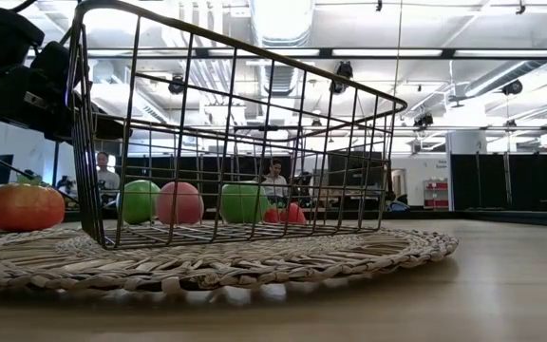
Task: Build produce basket
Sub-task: Put the mango into the gold wire basket
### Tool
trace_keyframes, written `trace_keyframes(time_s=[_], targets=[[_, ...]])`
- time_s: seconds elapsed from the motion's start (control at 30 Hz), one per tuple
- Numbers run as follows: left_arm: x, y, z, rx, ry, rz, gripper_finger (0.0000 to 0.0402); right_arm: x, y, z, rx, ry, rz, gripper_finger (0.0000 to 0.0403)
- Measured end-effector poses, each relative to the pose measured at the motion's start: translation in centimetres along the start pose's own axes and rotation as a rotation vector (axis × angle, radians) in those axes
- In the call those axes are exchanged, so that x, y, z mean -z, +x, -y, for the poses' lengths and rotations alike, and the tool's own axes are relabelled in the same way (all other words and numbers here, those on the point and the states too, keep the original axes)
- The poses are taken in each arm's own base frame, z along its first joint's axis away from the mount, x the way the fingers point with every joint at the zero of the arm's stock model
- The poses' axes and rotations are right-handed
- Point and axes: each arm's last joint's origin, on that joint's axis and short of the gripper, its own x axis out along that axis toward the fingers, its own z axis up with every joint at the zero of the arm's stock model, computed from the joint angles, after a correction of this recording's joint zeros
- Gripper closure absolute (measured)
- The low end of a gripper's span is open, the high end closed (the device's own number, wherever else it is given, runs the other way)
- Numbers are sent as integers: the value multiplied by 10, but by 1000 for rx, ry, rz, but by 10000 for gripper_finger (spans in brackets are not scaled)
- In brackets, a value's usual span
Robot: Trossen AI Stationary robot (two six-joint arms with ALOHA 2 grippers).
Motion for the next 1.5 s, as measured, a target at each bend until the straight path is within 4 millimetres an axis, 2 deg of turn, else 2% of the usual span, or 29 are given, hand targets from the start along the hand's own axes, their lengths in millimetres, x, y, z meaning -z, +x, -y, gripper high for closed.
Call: trace_keyframes(time_s=[0.13,0.27,0.43,0.63,0.77,1.1,1.5], targets=[[0,0,0,0,0,0,398,-36,4,33,109,-31,104,151],[0,0,0,0,0,0,398,-55,31,75,192,26,134,150],[0,0,0,0,0,0,398,-43,82,124,287,100,84,150],[0,0,0,0,0,-2,398,-17,129,161,352,260,143,150],[0,0,0,0,0,-2,398,3,144,167,441,314,213,149],[0,0,0,0,0,-1,398,30,157,171,522,378,282,125],[0,0,0,0,0,-2,398,30,158,170,498,363,275,112]])
